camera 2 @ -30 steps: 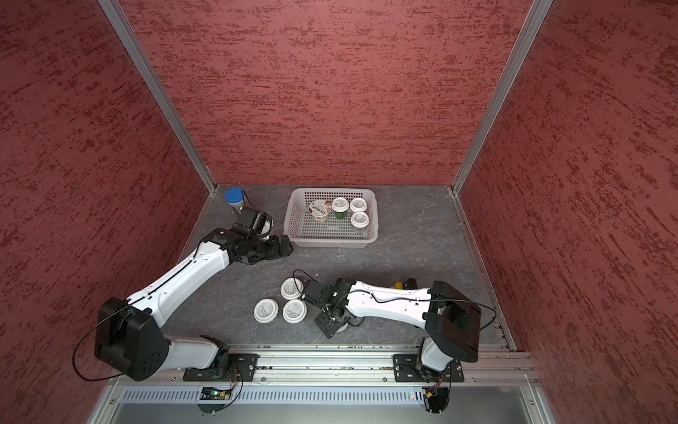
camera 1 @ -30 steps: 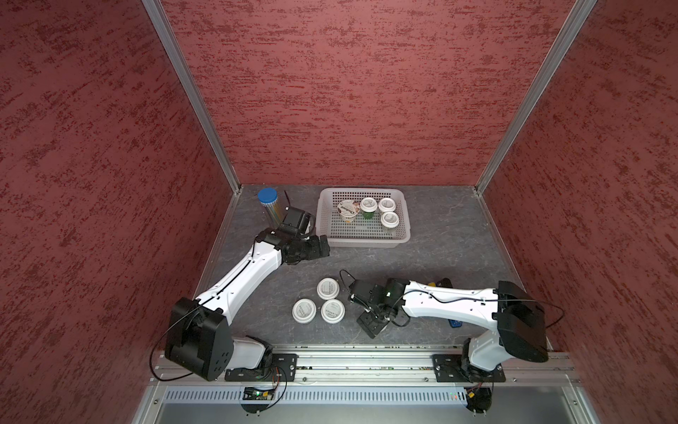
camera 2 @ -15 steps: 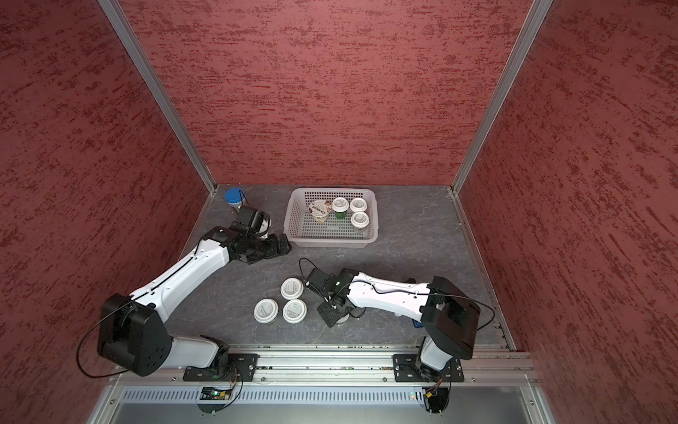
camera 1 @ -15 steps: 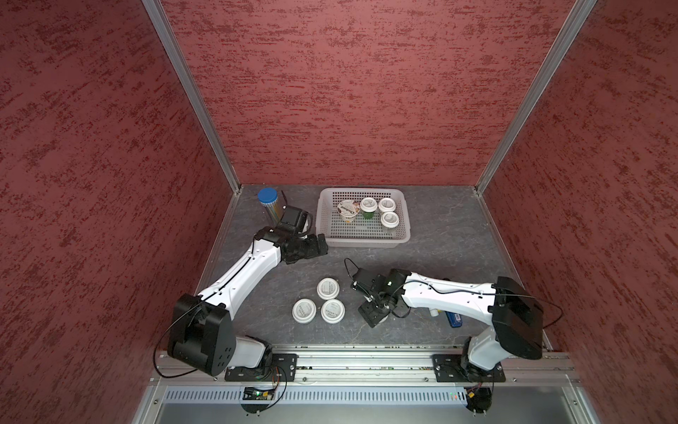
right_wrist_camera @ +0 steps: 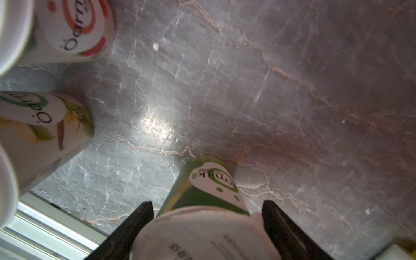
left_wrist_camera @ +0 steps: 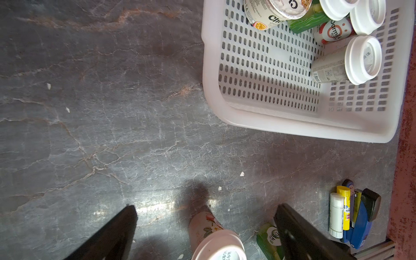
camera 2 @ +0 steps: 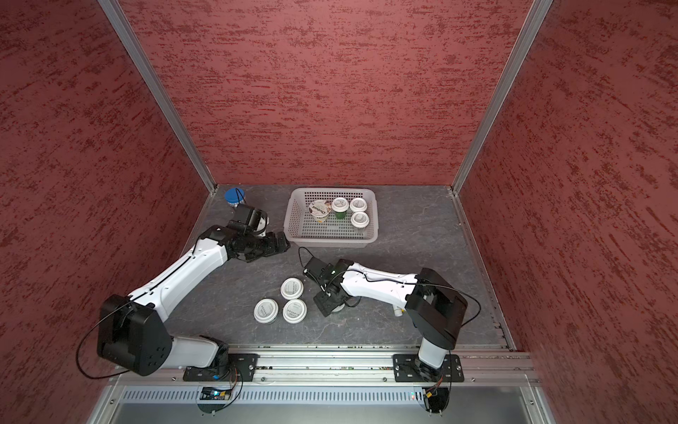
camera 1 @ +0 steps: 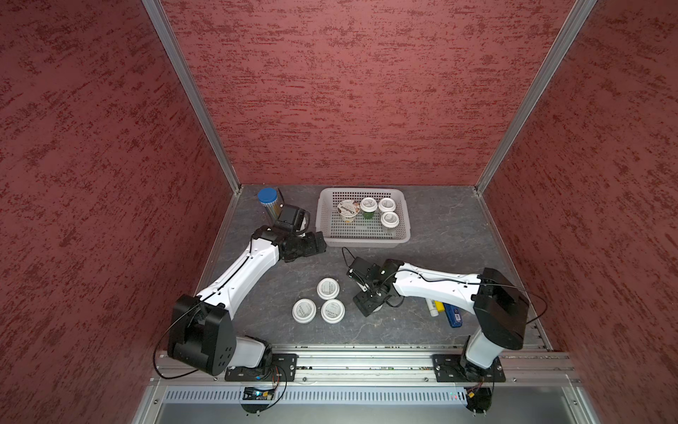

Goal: Put the yogurt in the basket
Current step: Move the yogurt at the center of the board, then pick up the yogurt from the center of the board.

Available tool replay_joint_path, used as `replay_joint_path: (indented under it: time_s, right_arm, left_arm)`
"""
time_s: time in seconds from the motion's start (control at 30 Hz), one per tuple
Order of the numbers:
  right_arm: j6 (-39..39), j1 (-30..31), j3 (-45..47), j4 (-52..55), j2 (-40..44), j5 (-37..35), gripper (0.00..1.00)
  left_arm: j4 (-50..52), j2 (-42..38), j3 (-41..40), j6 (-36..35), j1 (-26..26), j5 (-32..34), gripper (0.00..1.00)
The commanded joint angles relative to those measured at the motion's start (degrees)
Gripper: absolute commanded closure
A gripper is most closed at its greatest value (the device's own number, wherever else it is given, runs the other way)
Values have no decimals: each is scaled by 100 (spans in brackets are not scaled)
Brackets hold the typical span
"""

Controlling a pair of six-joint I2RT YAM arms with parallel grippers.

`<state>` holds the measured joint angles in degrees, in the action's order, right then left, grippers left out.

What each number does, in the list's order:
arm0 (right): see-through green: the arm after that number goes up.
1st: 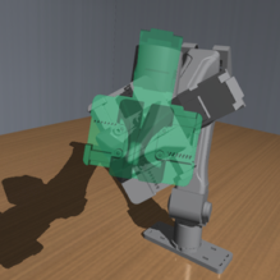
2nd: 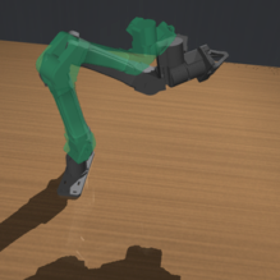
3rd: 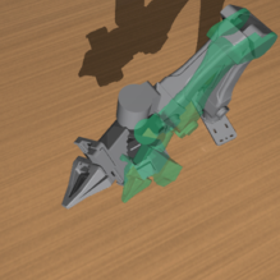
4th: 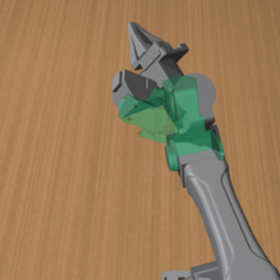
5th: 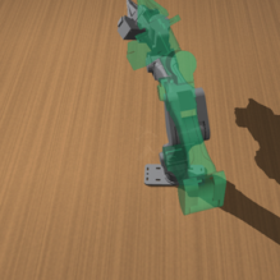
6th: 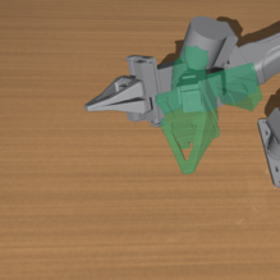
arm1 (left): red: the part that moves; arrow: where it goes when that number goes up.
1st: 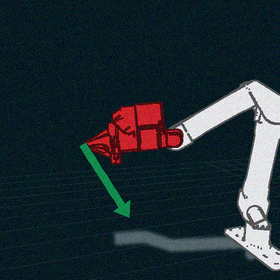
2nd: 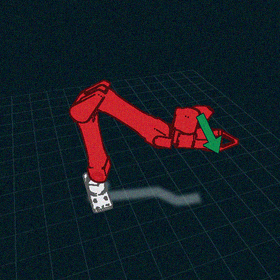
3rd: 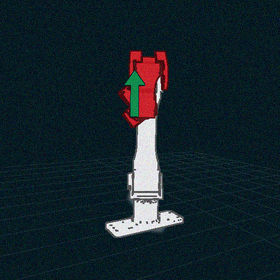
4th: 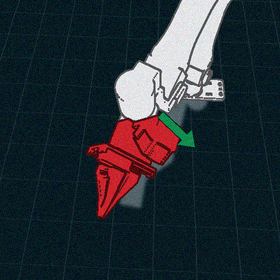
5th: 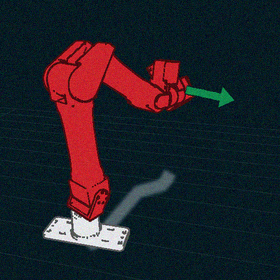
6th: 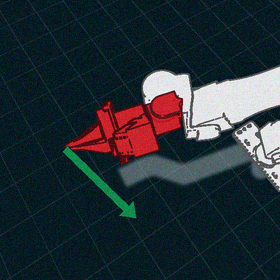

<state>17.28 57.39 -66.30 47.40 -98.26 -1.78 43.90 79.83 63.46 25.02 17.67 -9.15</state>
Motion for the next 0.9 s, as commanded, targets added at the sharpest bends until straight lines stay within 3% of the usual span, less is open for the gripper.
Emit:
replay_joint_path:
  time_s: [0.0, 0.23, 0.63, 0.87]
  right_arm:
    - [-95, -51, -156, -31, 44, -137, 14]
    - [11, -107, 37, 41, 293, -12, 5]
    - [196, -53, 246, 138, 486, 128, 7]
    - [250, 1, 250, 97, 501, 66, 15]
  left_arm:
    - [-22, -126, -7, -67, -28, -79, 0]
    - [-22, -159, -33, -58, -31, -68, 0]
    - [-31, -76, -32, -58, -27, -92, 0]
    - [-62, -100, -81, -44, -19, -98, 0]
